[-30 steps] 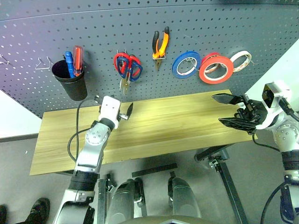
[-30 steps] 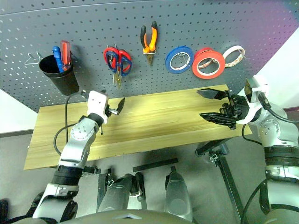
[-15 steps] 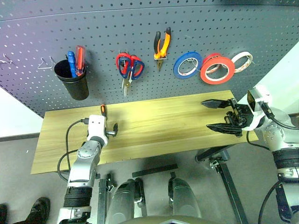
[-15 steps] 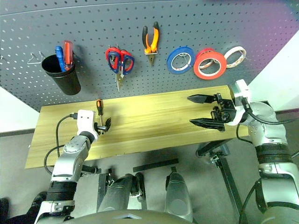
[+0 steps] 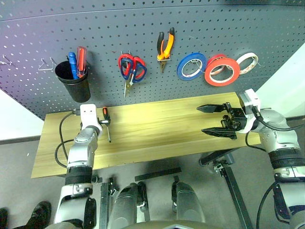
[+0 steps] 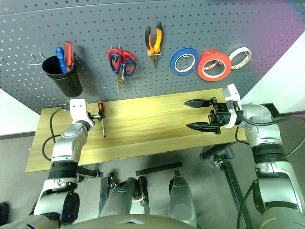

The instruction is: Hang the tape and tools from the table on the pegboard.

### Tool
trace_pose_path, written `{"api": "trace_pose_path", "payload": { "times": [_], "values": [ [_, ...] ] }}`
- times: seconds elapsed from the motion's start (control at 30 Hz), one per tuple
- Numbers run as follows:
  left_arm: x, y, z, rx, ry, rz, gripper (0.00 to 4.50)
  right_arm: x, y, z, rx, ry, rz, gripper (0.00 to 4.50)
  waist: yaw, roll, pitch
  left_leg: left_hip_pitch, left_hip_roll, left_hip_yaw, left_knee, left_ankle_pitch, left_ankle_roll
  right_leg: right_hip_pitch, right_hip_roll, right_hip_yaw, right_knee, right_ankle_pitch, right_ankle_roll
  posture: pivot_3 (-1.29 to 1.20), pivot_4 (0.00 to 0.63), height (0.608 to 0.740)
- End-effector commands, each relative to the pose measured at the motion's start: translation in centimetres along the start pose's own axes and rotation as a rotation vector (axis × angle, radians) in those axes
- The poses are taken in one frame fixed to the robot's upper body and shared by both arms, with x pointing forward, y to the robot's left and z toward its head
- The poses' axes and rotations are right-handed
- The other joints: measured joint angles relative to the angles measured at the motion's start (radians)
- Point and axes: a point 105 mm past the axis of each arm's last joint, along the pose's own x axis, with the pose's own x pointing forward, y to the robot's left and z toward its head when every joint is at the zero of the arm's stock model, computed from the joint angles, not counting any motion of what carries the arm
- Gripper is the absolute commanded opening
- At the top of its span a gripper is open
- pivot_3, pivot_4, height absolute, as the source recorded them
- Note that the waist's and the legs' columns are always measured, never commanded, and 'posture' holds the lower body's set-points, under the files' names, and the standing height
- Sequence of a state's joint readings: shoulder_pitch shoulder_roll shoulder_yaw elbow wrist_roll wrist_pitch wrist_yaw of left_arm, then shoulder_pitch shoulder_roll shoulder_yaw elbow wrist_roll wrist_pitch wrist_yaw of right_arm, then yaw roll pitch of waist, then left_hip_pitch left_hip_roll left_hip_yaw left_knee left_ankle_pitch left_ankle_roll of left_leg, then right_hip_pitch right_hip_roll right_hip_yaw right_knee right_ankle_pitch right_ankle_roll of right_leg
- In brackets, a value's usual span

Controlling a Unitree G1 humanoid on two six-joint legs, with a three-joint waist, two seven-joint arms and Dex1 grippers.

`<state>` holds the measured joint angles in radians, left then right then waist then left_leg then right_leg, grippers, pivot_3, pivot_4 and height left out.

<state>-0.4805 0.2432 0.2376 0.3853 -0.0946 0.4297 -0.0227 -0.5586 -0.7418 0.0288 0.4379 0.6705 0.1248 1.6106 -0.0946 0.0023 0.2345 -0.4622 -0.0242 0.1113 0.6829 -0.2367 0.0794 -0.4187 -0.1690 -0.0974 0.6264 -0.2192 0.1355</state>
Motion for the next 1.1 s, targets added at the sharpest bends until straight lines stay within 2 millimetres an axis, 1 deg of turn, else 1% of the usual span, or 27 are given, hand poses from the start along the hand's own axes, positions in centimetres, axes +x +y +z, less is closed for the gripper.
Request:
{"api": "trace_pose_path", "payload": {
  "times": [0.03, 0.17, 0.37, 0.47, 0.57, 0.8, 0.97, 1.1],
  "values": [
    [1.2, 0.5, 0.9, -0.021, -0.028, 0.022, 4.48, -0.4, 0.0, 0.9, -0.029, -0.006, -0.005, 4.50, 0.000, 0.000, 0.000, 0.000, 0.000, 0.000, 0.000, 0.000, 0.000, 0.000, 0.000, 0.000, 0.000, 0.000, 0.000, -0.26, 0.224, 0.740],
    [2.0, 0.1, 0.8, -0.043, -0.017, 0.018, 4.48, -0.6, 0.5, 0.9, -0.024, 0.011, -0.002, 4.50, 0.000, -0.002, 0.002, 0.000, 0.000, 0.000, 0.000, 0.000, 0.000, -0.001, -0.001, 0.000, 0.000, 0.000, 0.000, -0.27, 0.244, 0.740],
    [3.0, -0.5, 0.3, -0.025, 0.007, 0.009, 4.48, -1.1, 1.2, 0.9, 0.001, 0.017, -0.008, 4.50, -0.001, -0.005, 0.008, -0.001, 0.000, 0.001, -0.002, -0.001, 0.001, -0.002, -0.002, 0.000, 0.000, 0.000, 0.000, -0.28, 0.281, 0.740],
    [3.2, -0.8, 0.0, -0.026, 0.020, -0.003, 4.48, -1.4, 1.7, 0.8, 0.016, 0.025, -0.010, 4.50, -0.002, -0.009, 0.019, -0.001, 0.000, 0.001, -0.002, -0.001, 0.002, -0.003, -0.002, 0.001, 0.000, 0.000, 0.000, -0.28, 0.300, 0.740],
    [3.2, -0.5, 0.0, -0.021, 0.016, 0.009, 4.48, -1.7, 2.2, 0.7, 0.034, 0.028, -0.018, 4.50, -0.002, -0.010, 0.034, -0.001, 0.000, 0.002, -0.003, -0.001, 0.002, -0.004, -0.003, 0.001, -0.001, 0.000, 0.000, -0.29, 0.321, 0.740],
    [3.5, -0.8, 0.1, 0.005, 0.011, -0.003, 4.48, -2.1, 3.3, 0.4, 0.071, 0.032, -0.033, 4.50, -0.002, -0.011, 0.066, -0.004, 0.000, 0.002, -0.004, -0.001, 0.002, -0.006, -0.003, 0.001, -0.003, 0.000, 0.000, -0.30, 0.364, 0.740],
    [3.9, -1.3, 0.8, 0.033, -0.006, -0.021, 4.48, -2.1, 3.6, 0.4, 0.084, 0.033, -0.044, 4.50, -0.003, -0.011, 0.078, -0.004, 0.000, 0.003, -0.007, -0.001, 0.002, -0.006, -0.003, 0.001, -0.008, 0.000, 0.000, -0.32, 0.370, 0.740],
    [4.0, -1.4, 0.5, 0.040, 0.004, -0.013, 4.48, -2.4, 3.9, 0.5, 0.086, 0.042, -0.053, 4.50, -0.004, -0.011, 0.084, -0.004, 0.000, 0.004, -0.011, -0.001, 0.002, -0.007, -0.004, 0.001, -0.011, 0.000, 0.000, -0.34, 0.370, 0.740]
  ]
}}
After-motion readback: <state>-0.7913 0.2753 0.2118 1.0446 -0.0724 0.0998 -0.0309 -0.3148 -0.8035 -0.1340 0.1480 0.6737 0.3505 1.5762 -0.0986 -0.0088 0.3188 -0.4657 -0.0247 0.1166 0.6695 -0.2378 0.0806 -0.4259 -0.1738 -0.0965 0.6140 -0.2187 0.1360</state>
